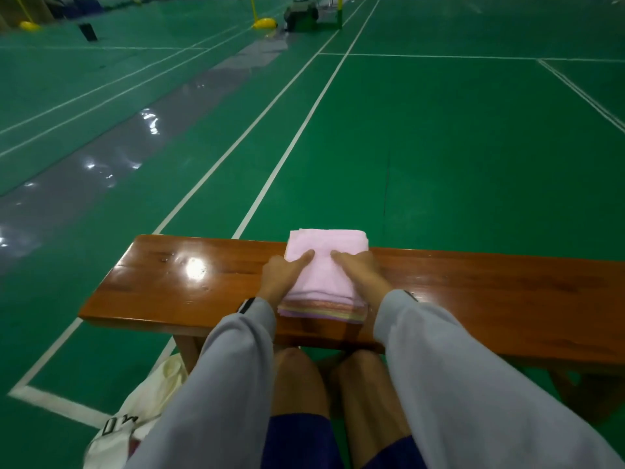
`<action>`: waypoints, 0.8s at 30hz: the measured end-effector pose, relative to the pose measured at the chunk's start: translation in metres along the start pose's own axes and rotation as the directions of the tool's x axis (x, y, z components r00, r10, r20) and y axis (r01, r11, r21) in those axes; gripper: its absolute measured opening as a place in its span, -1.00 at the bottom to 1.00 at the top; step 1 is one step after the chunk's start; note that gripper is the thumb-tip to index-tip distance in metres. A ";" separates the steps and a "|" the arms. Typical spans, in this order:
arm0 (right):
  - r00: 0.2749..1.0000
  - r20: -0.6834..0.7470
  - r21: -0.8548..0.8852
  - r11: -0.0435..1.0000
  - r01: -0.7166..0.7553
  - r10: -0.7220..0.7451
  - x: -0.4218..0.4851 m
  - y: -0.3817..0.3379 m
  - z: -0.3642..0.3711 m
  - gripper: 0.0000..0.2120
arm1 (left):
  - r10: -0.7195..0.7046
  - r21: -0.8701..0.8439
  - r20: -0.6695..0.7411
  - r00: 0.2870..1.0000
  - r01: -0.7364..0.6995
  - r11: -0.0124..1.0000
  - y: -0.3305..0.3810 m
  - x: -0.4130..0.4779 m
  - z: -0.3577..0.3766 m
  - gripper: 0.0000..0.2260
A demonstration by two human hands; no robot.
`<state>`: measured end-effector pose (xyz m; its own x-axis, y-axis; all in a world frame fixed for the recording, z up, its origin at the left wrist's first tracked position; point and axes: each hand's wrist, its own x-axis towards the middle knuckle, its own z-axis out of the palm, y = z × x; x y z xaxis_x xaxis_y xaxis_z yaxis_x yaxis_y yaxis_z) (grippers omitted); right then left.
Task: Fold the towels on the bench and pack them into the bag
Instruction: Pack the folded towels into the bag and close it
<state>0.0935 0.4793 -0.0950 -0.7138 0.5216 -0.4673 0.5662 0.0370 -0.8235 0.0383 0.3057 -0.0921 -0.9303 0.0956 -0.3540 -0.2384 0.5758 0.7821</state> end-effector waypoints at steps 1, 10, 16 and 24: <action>0.988 0.143 0.152 0.985 -0.083 0.061 0.000 0.000 -0.008 -0.14 | -0.052 -0.095 0.072 0.996 0.059 0.994 0.000 0.001 -0.006 -0.23; 0.871 0.475 0.268 0.921 -0.282 0.129 -0.021 -0.014 -0.041 -0.30 | 0.028 -0.445 0.400 0.916 0.167 0.880 0.005 -0.056 -0.032 -0.45; 0.853 0.522 0.294 0.943 -0.153 -0.024 -0.056 -0.060 -0.041 -0.15 | 0.129 -0.554 0.373 0.919 0.109 0.825 0.025 -0.093 -0.083 -0.40; 0.753 0.657 0.048 0.999 -0.018 -0.018 -0.108 -0.098 -0.029 -0.26 | 0.270 -0.602 0.464 0.844 0.077 0.795 0.025 -0.164 -0.137 -0.66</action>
<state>0.1269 0.4442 0.0457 -0.8192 -0.1679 -0.5485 0.5582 -0.0133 -0.8296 0.1469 0.1928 0.0556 -0.7199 0.6131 -0.3255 -0.4287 -0.0240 0.9031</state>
